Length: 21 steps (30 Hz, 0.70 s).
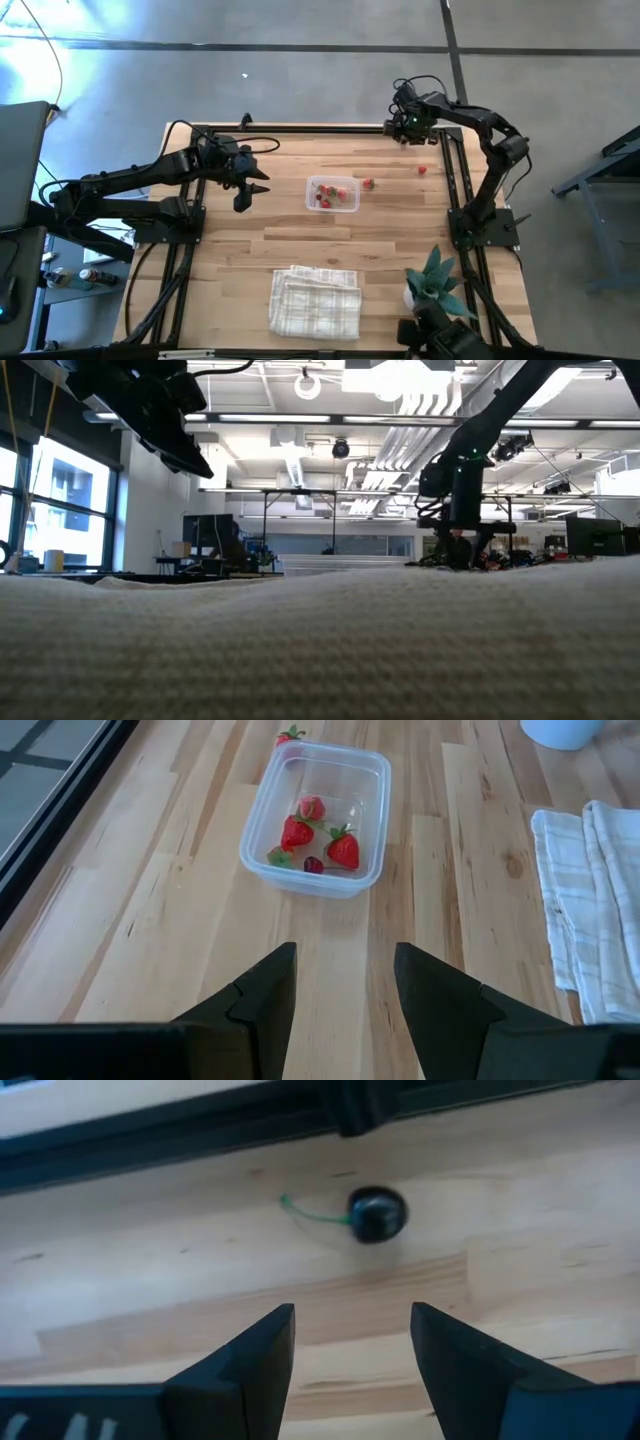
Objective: Pick and placing Produce into tupperware
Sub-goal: Put the black cherry into the transparent bin
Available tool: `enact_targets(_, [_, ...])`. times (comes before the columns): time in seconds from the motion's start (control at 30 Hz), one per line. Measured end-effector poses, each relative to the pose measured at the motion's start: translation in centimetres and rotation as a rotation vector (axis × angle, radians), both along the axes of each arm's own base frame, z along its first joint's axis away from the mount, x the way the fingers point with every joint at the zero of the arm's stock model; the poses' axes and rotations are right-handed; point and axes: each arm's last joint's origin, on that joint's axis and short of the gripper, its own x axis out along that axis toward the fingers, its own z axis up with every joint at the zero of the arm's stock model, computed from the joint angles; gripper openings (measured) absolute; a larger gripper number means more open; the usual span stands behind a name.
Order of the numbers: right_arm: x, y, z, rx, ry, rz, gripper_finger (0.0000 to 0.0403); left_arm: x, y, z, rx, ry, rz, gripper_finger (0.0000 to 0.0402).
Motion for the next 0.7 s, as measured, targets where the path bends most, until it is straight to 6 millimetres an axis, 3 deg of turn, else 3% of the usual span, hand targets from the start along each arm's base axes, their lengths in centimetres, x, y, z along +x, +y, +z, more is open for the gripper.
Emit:
enact_targets(0.3, [-1.6,-1.0,0.0,-0.001,0.000,-0.052,0.0193,0.0,0.0,0.0,0.000,0.000,0.000,0.0159])
enact_targets(0.53, [-1.4,-1.2,0.1,-0.021,-0.021,-0.042,0.0193,0.0,0.0,0.0,0.000,0.000,0.000,0.0159])
enact_targets(0.7, [-0.6,-0.2,0.7,-0.026,0.001,0.028,0.0193,0.0,0.0,0.0,0.001,-0.001,0.000,0.0159])
